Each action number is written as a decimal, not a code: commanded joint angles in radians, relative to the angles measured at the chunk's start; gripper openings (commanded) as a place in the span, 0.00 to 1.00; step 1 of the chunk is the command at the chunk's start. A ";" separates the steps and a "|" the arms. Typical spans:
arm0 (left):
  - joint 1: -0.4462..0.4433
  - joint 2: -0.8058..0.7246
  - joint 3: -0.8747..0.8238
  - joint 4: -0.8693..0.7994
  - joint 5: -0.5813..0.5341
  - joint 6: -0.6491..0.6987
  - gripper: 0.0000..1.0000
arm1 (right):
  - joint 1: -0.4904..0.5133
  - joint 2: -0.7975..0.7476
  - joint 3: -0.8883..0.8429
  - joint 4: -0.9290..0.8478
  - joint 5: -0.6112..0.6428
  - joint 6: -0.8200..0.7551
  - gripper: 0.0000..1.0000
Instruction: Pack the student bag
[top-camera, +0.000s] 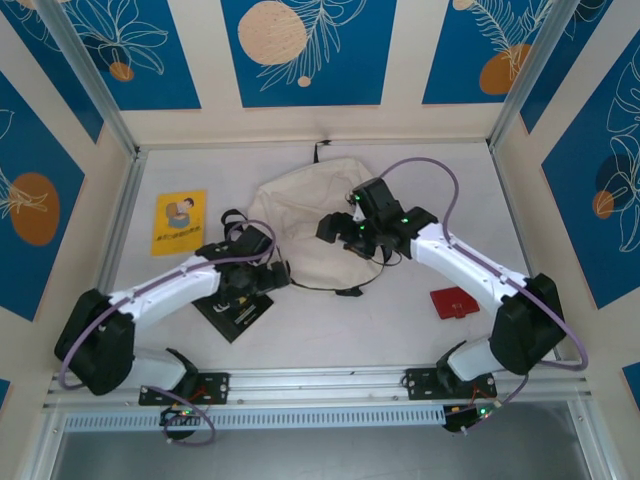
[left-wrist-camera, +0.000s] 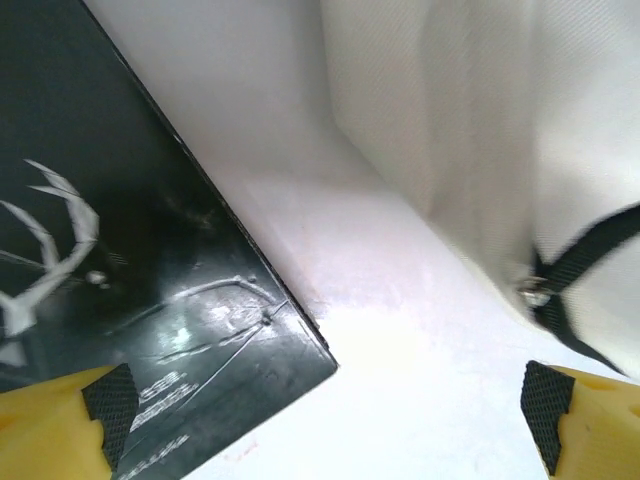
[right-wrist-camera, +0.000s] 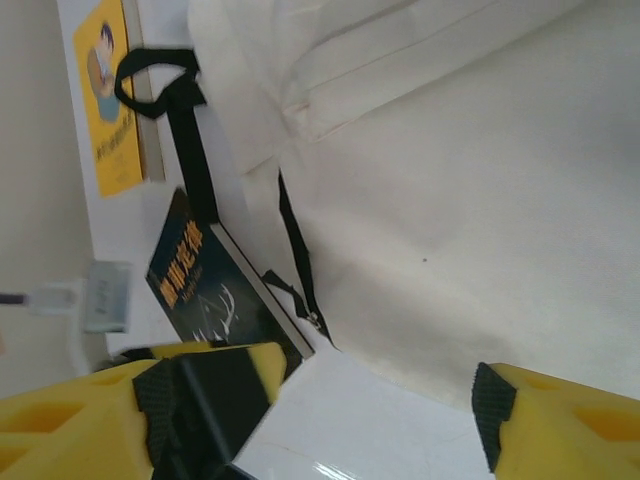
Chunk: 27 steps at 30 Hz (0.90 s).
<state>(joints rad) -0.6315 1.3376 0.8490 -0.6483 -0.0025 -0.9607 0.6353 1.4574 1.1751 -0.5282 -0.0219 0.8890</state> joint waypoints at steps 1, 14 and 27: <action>0.084 -0.087 0.033 -0.145 -0.053 0.076 1.00 | 0.072 0.096 0.102 -0.070 0.022 -0.112 0.73; 0.472 -0.329 -0.174 -0.229 0.045 0.122 0.98 | 0.319 0.599 0.583 -0.209 0.071 -0.266 0.50; 0.514 -0.321 -0.329 -0.104 0.134 0.105 0.83 | 0.337 0.899 0.844 -0.291 -0.003 -0.292 0.42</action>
<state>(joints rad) -0.1287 1.0111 0.5415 -0.7898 0.0788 -0.8562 0.9680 2.3257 1.9774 -0.7654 0.0189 0.6151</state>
